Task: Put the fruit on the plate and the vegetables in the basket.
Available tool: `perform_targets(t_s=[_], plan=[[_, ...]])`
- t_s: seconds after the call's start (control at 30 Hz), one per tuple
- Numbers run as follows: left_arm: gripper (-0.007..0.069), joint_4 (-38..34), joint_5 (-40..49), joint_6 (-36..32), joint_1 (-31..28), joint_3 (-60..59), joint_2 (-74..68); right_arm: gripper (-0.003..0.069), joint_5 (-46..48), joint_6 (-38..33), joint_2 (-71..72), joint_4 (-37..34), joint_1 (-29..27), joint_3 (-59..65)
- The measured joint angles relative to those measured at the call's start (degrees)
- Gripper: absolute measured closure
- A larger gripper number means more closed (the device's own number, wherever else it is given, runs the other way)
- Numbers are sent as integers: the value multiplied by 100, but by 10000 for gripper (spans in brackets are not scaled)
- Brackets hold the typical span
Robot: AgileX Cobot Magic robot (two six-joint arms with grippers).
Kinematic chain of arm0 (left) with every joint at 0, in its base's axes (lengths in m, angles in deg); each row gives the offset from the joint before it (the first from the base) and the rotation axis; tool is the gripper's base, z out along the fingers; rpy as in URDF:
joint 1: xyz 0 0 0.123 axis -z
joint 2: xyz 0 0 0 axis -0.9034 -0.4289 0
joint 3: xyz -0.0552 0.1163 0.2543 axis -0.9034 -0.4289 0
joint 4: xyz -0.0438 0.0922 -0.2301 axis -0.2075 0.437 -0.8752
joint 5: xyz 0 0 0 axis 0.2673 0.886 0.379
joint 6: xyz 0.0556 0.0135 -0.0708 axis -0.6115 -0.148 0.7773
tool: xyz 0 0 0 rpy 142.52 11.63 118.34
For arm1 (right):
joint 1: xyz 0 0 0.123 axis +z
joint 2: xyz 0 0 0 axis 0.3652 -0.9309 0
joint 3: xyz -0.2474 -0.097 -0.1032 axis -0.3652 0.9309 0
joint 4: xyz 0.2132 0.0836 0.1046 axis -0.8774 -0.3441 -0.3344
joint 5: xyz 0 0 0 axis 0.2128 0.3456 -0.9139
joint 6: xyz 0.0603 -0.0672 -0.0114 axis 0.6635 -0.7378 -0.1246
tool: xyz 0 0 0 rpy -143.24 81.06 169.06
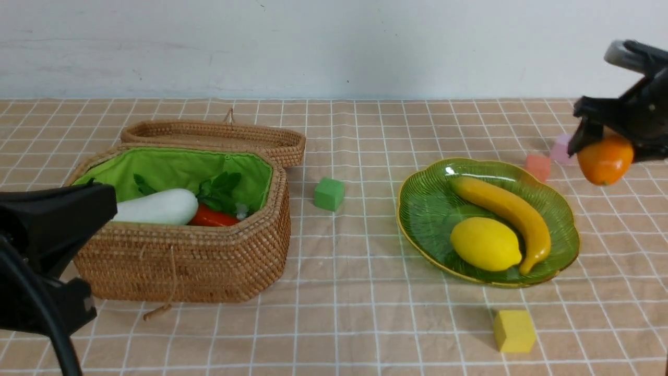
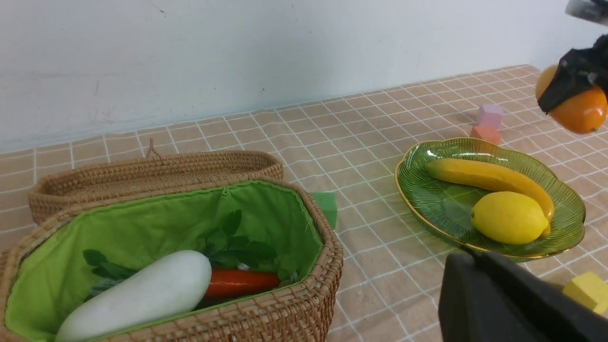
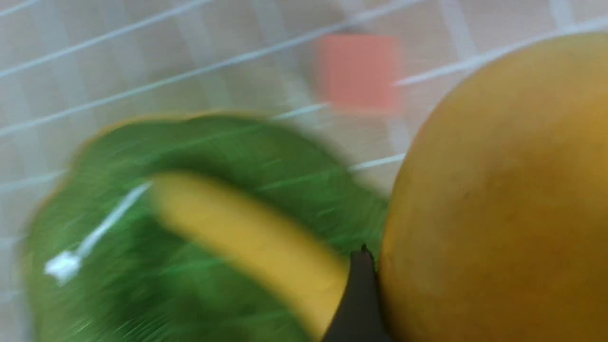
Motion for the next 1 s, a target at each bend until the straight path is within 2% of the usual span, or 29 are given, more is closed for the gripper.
perform_targets(t_s=[0.17,0.3,0.4,0.5,0.63,0.7,0.8,0.97,1.0], plan=[[631,17,0,0,0,0,0,103,70,-96,-28,-157,1184,0],[631,17,0,0,0,0,0,103,-320,-101,-372,-77,1670,0],[631,17,-11,0,0,0,0,75,-557,78,-592,58,1786,5],[631,17,-11,0,0,0,0,-8,-616,389,-655,150,1787,5],[631,31,-11,0,0,0,0,-13,-427,477,-540,199,1777,-9],[631,109,7,0,0,0,0,32,-101,477,-241,273,1777,-50],[631,147,-10,0,0,-5,101,148,295,351,319,460,1777,-43],[631,192,-380,296,0,-437,902,456,793,220,1992,807,1783,650],[631,191,-407,315,0,-472,952,468,806,220,1992,807,1783,708]])
